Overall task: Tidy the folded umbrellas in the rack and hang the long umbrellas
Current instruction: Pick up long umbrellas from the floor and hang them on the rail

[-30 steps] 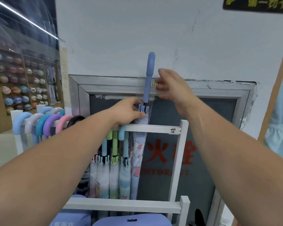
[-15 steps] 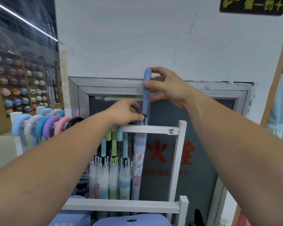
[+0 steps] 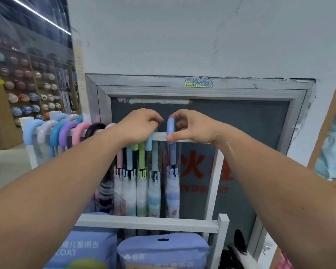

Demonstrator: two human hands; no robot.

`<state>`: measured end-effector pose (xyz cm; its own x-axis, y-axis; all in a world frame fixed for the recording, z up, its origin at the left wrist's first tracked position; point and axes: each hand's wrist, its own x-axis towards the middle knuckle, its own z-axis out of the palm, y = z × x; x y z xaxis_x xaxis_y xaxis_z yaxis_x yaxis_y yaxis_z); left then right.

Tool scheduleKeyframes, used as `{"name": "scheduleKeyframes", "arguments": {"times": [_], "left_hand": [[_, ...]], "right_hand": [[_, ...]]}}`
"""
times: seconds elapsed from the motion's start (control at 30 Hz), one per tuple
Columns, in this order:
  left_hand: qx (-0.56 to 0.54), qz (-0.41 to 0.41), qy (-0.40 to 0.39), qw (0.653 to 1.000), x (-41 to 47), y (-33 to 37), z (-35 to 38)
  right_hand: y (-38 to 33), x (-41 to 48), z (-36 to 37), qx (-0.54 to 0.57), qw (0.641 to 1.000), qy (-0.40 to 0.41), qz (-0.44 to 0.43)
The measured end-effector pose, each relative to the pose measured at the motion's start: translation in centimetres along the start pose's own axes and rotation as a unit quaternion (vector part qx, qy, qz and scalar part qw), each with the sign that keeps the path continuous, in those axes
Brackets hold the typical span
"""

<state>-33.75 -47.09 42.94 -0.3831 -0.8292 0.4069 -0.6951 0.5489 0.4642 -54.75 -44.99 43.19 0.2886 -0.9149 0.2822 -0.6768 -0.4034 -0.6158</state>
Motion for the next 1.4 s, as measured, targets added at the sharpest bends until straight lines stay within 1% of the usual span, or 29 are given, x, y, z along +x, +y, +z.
{"name": "scheduleKeyframes", "arguments": {"times": [0.13,0.2,0.37,0.5,0.57,0.63,0.8,0.87,0.93,1.0,1.1,1.23,1.4], "left_hand": [[0.037,0.003,-0.011,0.999,-0.5,-0.3,0.0],[0.053,0.010,-0.019,0.998,-0.8,-0.7,0.2],[0.097,0.033,-0.028,0.994,-1.0,-1.4,0.9],[0.118,0.021,0.001,0.993,-1.5,-1.2,1.4],[0.116,0.014,0.027,0.993,-2.4,-0.8,1.9],[0.110,0.012,0.057,0.992,-3.3,0.0,2.5],[0.103,0.054,0.136,0.984,-5.6,3.5,4.0],[0.100,0.082,0.148,0.980,-6.5,5.1,4.9],[0.096,0.114,0.147,0.978,-7.3,6.5,5.9],[0.076,0.149,0.130,0.977,-8.3,7.6,7.2],[0.041,0.194,0.090,0.976,-10.3,8.9,9.6],[0.003,0.237,0.010,0.971,-13.7,10.2,14.0],[-0.048,0.252,-0.106,0.961,-19.0,13.7,20.8]], "right_hand": [[-0.4,0.0,0.1,-0.100,0.994,-0.049,0.013],[-0.5,-0.2,0.0,-0.131,0.989,-0.059,0.018],[-0.5,-0.5,0.0,-0.158,0.986,-0.055,0.017],[0.0,-1.3,0.1,-0.193,0.980,-0.041,0.004],[0.4,-2.3,0.2,-0.179,0.984,-0.008,-0.011],[0.9,-3.7,0.0,-0.174,0.983,0.043,-0.031],[2.4,-8.3,-0.8,-0.255,0.949,0.153,-0.101],[2.7,-11.0,-1.1,-0.267,0.939,0.188,-0.103],[3.0,-13.9,-1.5,-0.271,0.941,0.190,-0.074],[3.5,-17.3,-1.6,-0.290,0.940,0.176,-0.037],[4.6,-23.0,-1.1,-0.306,0.937,0.164,0.047],[6.3,-31.6,1.4,-0.299,0.925,0.163,0.168],[8.5,-42.9,5.1,-0.252,0.904,0.139,0.317]]}}
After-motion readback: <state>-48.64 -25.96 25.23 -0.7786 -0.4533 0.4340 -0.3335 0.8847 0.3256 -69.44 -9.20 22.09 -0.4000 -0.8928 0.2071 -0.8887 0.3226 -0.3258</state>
